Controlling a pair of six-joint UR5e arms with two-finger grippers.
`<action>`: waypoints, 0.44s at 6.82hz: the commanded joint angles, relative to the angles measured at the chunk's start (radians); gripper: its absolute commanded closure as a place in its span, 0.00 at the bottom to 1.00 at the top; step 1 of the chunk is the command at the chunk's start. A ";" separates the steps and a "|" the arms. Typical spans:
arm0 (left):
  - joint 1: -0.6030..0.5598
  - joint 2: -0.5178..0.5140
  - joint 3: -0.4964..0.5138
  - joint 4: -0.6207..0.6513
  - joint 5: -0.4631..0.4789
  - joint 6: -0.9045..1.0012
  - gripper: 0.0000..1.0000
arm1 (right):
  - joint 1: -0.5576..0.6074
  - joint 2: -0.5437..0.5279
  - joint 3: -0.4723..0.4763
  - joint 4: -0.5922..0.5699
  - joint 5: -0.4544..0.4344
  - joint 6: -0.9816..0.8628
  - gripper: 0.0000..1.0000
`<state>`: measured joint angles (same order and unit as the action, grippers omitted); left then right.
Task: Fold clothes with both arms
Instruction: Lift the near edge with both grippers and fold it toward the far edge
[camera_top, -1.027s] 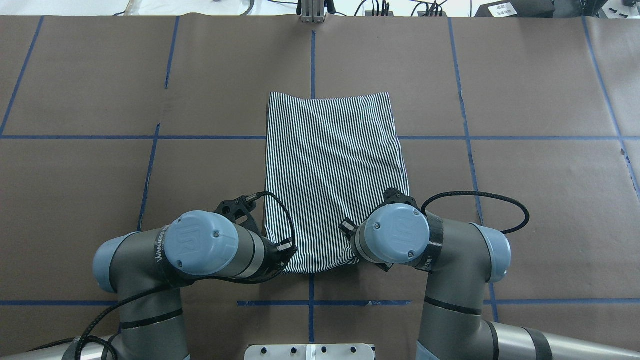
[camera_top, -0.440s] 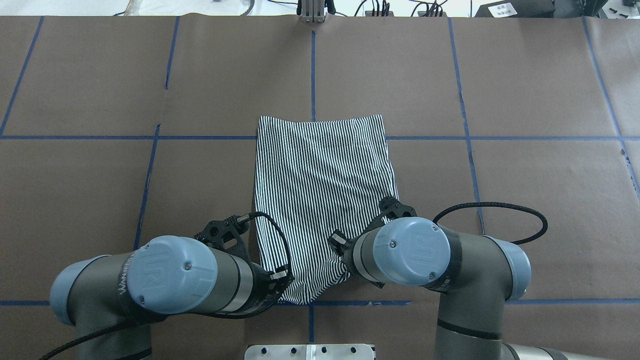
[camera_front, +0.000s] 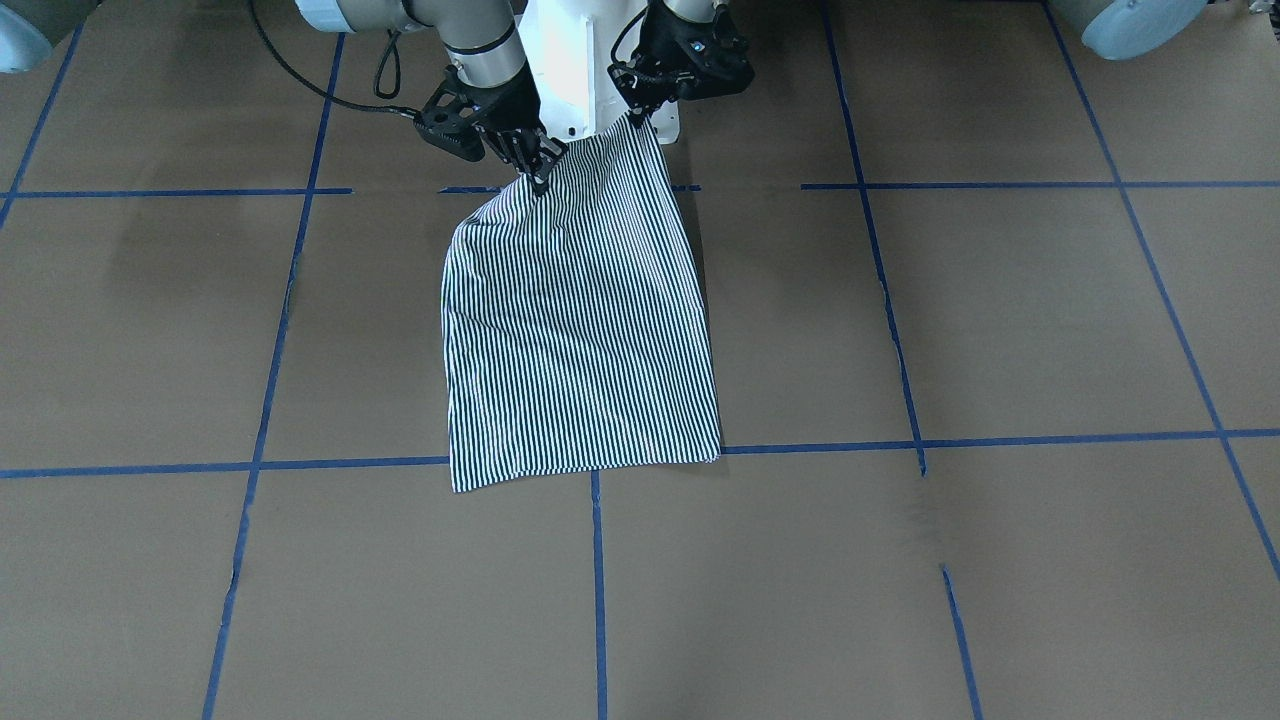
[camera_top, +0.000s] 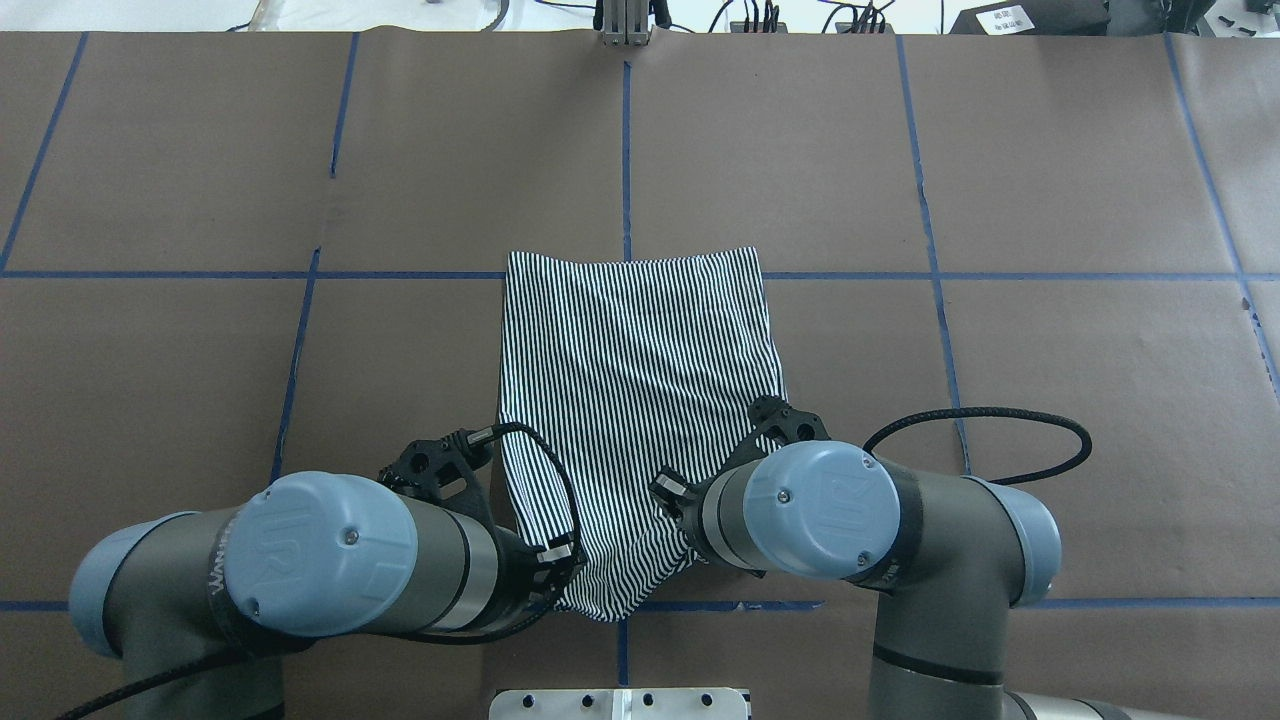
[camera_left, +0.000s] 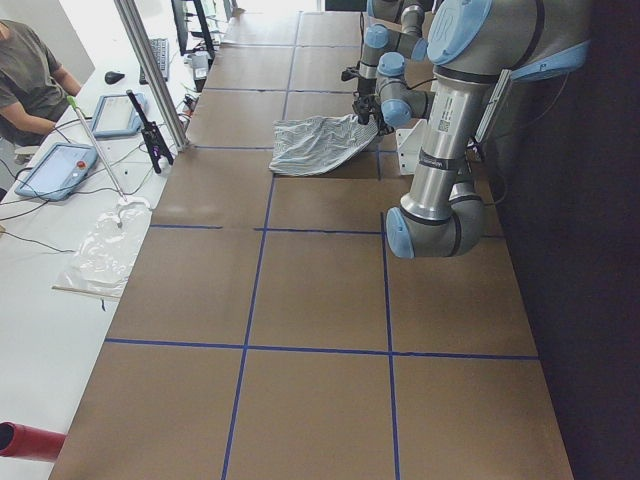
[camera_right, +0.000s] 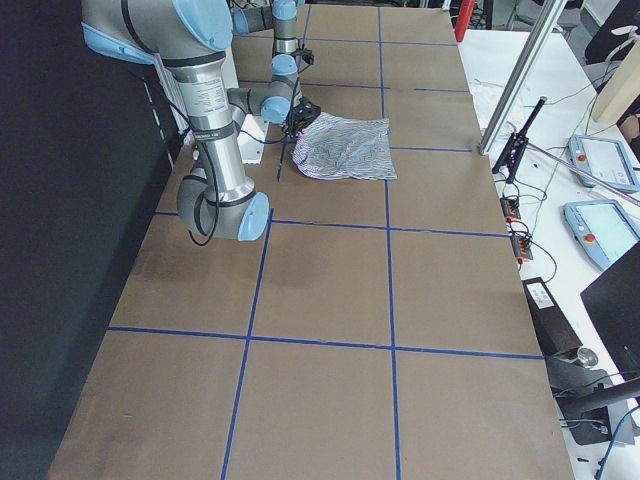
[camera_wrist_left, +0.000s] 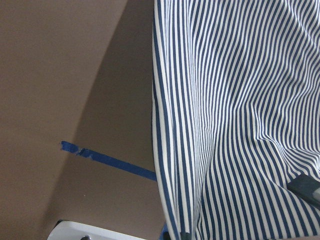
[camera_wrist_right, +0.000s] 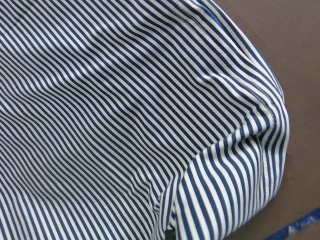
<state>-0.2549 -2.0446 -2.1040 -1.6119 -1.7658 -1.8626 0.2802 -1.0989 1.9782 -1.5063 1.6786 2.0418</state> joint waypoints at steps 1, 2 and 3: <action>-0.130 -0.012 0.060 -0.011 -0.003 0.031 1.00 | 0.098 0.022 -0.019 -0.002 0.000 -0.096 1.00; -0.174 -0.028 0.114 -0.064 -0.003 0.042 1.00 | 0.155 0.099 -0.106 -0.002 0.001 -0.165 1.00; -0.216 -0.035 0.169 -0.138 -0.006 0.042 1.00 | 0.202 0.178 -0.201 -0.002 0.004 -0.190 1.00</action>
<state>-0.4213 -2.0695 -1.9925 -1.6828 -1.7693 -1.8257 0.4271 -0.9997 1.8699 -1.5077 1.6801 1.8949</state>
